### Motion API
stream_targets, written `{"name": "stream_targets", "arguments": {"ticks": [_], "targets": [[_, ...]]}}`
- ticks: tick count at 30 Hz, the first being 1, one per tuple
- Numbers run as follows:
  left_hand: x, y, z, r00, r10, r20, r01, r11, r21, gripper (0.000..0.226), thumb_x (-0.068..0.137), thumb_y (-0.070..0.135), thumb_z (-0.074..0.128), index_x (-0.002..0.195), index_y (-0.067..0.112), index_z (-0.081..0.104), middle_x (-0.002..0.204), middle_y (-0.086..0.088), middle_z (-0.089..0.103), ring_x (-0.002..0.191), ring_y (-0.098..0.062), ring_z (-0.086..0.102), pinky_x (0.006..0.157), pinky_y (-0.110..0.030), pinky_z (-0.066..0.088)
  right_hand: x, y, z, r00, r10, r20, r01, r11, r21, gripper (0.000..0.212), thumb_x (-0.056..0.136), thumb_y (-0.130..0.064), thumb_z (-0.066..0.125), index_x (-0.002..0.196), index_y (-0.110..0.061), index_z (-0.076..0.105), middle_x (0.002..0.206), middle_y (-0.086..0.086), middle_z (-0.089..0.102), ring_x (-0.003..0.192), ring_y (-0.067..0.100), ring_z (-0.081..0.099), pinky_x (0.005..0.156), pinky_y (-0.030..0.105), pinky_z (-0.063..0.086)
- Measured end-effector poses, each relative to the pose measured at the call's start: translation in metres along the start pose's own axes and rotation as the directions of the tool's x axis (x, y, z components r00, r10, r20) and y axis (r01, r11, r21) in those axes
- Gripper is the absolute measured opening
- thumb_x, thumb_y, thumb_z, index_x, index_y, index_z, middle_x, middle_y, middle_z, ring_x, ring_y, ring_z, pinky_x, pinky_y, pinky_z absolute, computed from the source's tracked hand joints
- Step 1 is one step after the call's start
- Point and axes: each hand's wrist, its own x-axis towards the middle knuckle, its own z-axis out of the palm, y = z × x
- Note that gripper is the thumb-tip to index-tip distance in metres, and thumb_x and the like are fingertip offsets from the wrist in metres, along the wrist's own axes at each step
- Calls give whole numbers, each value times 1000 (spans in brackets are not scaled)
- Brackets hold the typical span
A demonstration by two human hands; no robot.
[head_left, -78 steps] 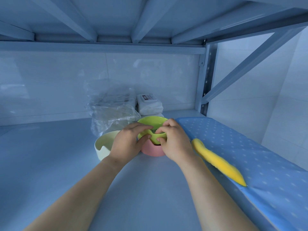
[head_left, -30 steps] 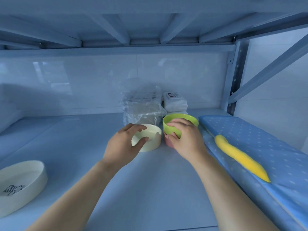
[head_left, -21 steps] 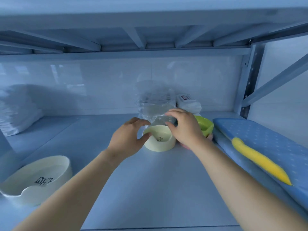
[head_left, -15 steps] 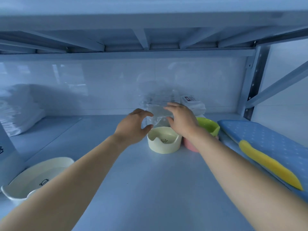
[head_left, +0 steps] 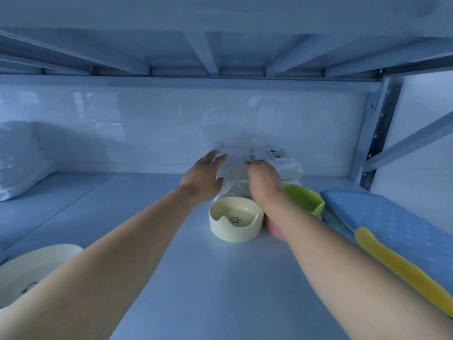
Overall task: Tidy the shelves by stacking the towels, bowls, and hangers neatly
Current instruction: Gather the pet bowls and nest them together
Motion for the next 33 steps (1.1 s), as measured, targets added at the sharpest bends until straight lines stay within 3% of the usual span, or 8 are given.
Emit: {"name": "stream_targets", "arguments": {"ticks": [3,11,15,18,21,23,25,33], "targets": [[4,8,18,994,-42,100,40,999,22,67,93,16,43,149,28,9,158,8,0,138,-23,27,100,-37,38,4,2,-2,998,26,50,-26,1000,-6,38,86,12,40,121,4,50,128,18,52,120,30,49,93,36,42],[5,14,30,999,-7,53,5,1000,30,70,91,13,41,149,31,6,157,15,0,139,-20,27,97,-32,39,6,10,-4,998,30,56,-29,999,-24,37,86,14,39,119,5,53,125,20,54,116,31,52,92,35,43],[-5,6,20,997,18,77,-14,999,-49,71,90,15,45,148,33,9,156,17,1,134,-20,35,89,-29,40,0,13,-8,998,-28,62,27,1000,7,39,83,12,43,120,1,52,131,14,50,120,29,49,94,34,41],[-22,-4,1,999,18,39,-16,998,-61,69,89,21,50,147,34,15,156,13,9,134,-19,35,94,-36,43,-17,6,-16,992,-123,-25,125,985,116,47,84,4,49,129,-8,48,140,5,47,125,23,45,98,31,38],[-48,-17,-24,1000,11,3,-11,997,-78,58,89,26,52,142,33,30,152,10,22,132,-16,37,99,-36,42,-42,-14,-18,971,-151,-184,206,921,331,41,86,-7,55,127,-15,55,131,0,57,119,22,52,95,31,44],[-69,-26,-42,1000,16,-22,-18,994,-111,49,89,29,54,135,33,42,144,10,35,124,-12,44,96,-29,41,-59,-34,-20,966,-116,-231,218,844,490,32,84,-12,62,116,-15,63,120,1,65,108,22,59,89,23,43],[-91,-36,-61,1000,13,-27,-17,991,-136,42,88,31,57,128,34,49,134,13,46,114,-10,50,86,-22,41,-73,-57,-22,970,-122,-210,226,767,600,27,82,-15,66,110,-16,67,113,0,67,101,17,62,85,13,40],[-203,-111,-114,997,-73,30,77,983,-167,25,85,30,61,109,38,61,100,29,56,97,2,56,77,-19,41,-115,-177,-26,918,-385,-98,329,597,732,22,82,-24,69,103,-23,70,108,-14,68,99,1,59,84,18,48]]}}
